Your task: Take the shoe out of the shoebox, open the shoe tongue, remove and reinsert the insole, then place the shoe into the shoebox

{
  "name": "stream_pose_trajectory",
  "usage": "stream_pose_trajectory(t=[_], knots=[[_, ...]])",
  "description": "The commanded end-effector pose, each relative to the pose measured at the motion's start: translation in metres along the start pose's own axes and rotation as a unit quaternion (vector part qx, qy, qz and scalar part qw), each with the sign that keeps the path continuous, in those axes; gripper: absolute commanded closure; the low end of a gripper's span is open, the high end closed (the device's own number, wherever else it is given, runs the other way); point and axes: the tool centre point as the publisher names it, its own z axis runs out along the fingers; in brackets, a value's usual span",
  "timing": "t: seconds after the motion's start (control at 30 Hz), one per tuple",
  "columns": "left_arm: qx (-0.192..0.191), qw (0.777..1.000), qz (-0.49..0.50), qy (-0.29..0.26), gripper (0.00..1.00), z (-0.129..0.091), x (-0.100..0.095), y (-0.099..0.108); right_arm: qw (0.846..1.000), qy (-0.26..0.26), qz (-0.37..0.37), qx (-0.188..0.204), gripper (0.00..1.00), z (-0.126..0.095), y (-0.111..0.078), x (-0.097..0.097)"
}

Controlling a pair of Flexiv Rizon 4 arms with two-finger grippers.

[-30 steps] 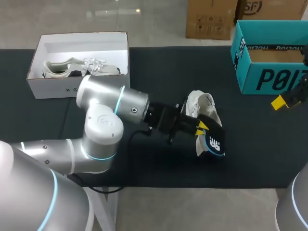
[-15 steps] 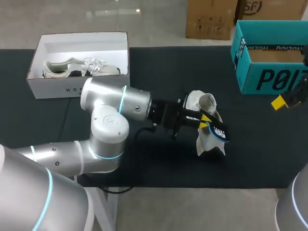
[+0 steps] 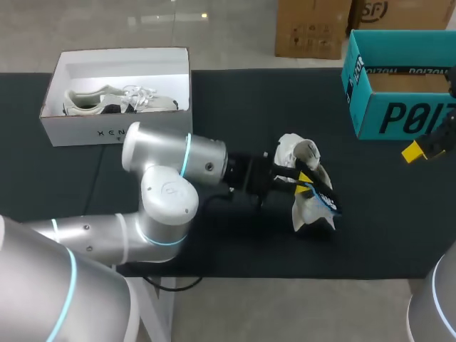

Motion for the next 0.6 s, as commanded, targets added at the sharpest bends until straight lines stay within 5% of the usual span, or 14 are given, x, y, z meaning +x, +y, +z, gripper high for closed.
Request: stream_pose_trajectory(t=[0.03,0.27,0.37,0.6], knots=[[-0.008,1.0,0.003,0.009,0.05,-0.012,-0.004,-0.006,1.0,-0.001,0.001,0.001,0.0,0.0,0.0,0.0],[-0.003,1.0,0.008,0.015,0.29,-0.015,-0.004,-0.013,1.0,-0.001,0.001,0.001,0.0,0.0,0.0,0.0],[0.003,1.0,0.004,0.019,0.5,-0.011,0.0,-0.015,1.0,-0.001,0.001,0.001,0.0,0.0,0.0,0.0],[0.006,1.0,-0.003,0.025,0.57,-0.005,-0.001,-0.015,1.0,-0.001,0.001,0.001,0.0,0.0,0.0,0.0]])
